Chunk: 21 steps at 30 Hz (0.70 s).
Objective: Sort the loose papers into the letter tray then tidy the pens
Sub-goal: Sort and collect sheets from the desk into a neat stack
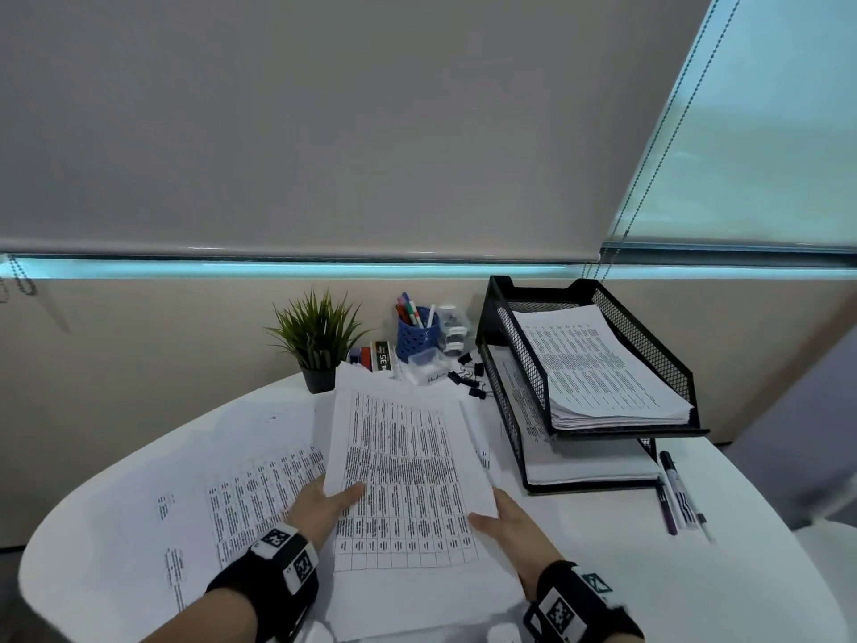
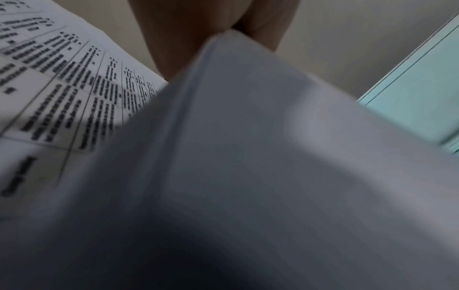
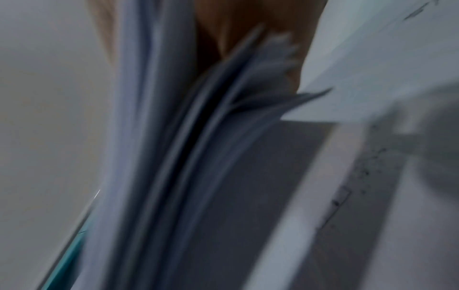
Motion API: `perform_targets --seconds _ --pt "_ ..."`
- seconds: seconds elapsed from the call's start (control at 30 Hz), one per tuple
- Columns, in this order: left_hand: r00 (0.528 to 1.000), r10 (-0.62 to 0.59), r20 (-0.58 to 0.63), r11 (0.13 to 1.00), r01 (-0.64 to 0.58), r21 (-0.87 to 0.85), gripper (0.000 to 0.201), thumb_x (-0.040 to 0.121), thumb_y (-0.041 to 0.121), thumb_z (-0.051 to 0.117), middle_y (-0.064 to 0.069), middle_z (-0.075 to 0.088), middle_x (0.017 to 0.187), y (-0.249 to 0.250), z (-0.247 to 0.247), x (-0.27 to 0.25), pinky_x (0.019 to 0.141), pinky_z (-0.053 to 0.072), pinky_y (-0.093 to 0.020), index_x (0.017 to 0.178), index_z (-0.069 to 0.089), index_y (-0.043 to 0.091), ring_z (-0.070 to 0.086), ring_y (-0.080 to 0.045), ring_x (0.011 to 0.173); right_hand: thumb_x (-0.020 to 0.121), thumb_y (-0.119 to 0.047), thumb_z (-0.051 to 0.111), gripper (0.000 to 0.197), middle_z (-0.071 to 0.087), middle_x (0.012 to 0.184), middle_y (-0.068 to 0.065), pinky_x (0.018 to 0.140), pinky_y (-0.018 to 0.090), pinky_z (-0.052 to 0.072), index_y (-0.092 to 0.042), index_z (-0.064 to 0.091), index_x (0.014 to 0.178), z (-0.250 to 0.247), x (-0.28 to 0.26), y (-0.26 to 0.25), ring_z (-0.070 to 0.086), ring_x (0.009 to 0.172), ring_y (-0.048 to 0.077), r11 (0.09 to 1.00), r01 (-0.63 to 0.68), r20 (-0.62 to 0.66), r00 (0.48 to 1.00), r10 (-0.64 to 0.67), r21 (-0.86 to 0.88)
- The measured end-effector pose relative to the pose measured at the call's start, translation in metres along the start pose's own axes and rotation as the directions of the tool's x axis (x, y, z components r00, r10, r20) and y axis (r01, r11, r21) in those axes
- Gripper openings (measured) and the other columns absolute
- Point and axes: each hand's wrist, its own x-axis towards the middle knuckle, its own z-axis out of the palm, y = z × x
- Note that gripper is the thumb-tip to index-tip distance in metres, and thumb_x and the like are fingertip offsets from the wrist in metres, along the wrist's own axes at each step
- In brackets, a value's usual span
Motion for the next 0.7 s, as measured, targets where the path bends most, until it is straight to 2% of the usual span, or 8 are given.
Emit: perform_targets --seconds 0.1,0.2,0.27,0.33,0.47,0.57,0.63,0.7 --pt "1.000 0.031 -0.007 0.999 -0.031 0.009 0.055 0.085 0.026 0.064 -0.012 0.057 0.128 0.005 0.005 0.002 0.103 0.037 -0.041 0.133 0.046 0.007 0.055 -0.027 0.112 0.090 -0.002 0.055 0.034 0.067 0.117 0.001 0.073 0.017 0.051 -0.013 0.053 0.123 -0.009 -0.003 0.003 0.064 0.103 0.011 1.000 -0.009 -0.011 1.000 0.009 0.008" --pt "0.999 0.041 0.009 0.999 -0.041 0.006 0.053 0.085 0.027 0.064 -0.011 0.058 0.127 0.015 0.018 0.005 0.099 0.039 -0.037 0.131 0.048 0.007 0.055 -0.023 0.104 0.091 0.002 0.052 0.033 0.068 0.118 0.003 0.095 0.031 0.048 -0.012 0.056 0.120 -0.023 -0.004 0.011 0.063 0.109 0.017 1.000 0.017 -0.061 0.998 -0.016 0.007" --pt "0.999 0.045 0.025 0.998 -0.046 0.031 0.057 0.083 0.033 0.064 -0.011 0.058 0.128 0.022 0.031 0.008 0.104 0.039 -0.041 0.131 0.048 0.008 0.056 -0.026 0.110 0.090 0.005 0.051 0.033 0.070 0.114 0.005 0.102 0.041 0.044 -0.009 0.058 0.119 -0.034 -0.004 0.013 0.063 0.109 0.023 0.998 0.039 -0.117 0.993 -0.033 0.043" --pt "0.998 0.052 0.042 0.996 -0.055 0.066 0.058 0.083 0.037 0.063 -0.013 0.058 0.127 0.028 0.046 0.014 0.103 0.040 -0.042 0.131 0.049 0.007 0.057 -0.028 0.109 0.089 0.007 0.050 0.032 0.072 0.109 0.005 0.101 0.044 0.045 -0.009 0.061 0.114 -0.046 -0.004 0.014 0.064 0.106 0.025 0.996 0.056 -0.168 0.985 -0.044 0.068" --pt "0.992 0.080 0.095 0.995 -0.085 0.049 0.044 0.088 0.025 0.061 -0.005 0.060 0.122 0.039 0.076 0.019 0.097 0.041 -0.032 0.128 0.050 0.010 0.056 -0.020 0.105 0.090 0.006 0.049 0.027 0.074 0.099 0.002 0.079 0.030 0.049 -0.010 0.065 0.106 -0.074 -0.006 0.013 0.067 0.096 0.020 0.995 0.049 -0.206 0.978 -0.030 0.088" --pt "0.984 0.059 0.170 0.996 -0.069 0.055 0.045 0.088 0.018 0.063 -0.004 0.059 0.126 0.042 0.098 0.018 0.104 0.040 -0.039 0.130 0.050 0.008 0.055 -0.023 0.116 0.092 0.005 0.049 0.024 0.071 0.100 0.005 0.072 0.029 0.047 -0.007 0.063 0.108 -0.101 -0.006 0.012 0.065 0.093 0.019 0.989 0.016 -0.245 0.969 0.020 0.147" --pt "0.970 0.001 0.241 0.998 -0.015 0.057 0.047 0.086 0.012 0.064 -0.007 0.061 0.124 0.042 0.113 0.018 0.101 0.043 -0.046 0.131 0.049 0.008 0.058 -0.024 0.113 0.093 0.003 0.049 0.023 0.069 0.104 0.009 0.078 0.034 0.047 -0.004 0.062 0.110 -0.121 -0.004 0.012 0.063 0.096 0.023 0.985 -0.010 -0.272 0.960 0.058 0.175" --pt "0.934 -0.089 0.345 0.996 0.087 0.021 0.043 0.086 0.000 0.059 -0.010 0.065 0.115 0.042 0.130 0.016 0.081 0.056 -0.041 0.127 0.048 0.008 0.066 -0.026 0.097 0.094 0.000 0.050 0.022 0.065 0.115 0.012 0.092 0.038 0.041 -0.006 0.060 0.112 -0.142 -0.003 0.008 0.059 0.103 0.027 0.984 -0.034 -0.291 0.953 0.084 0.175"
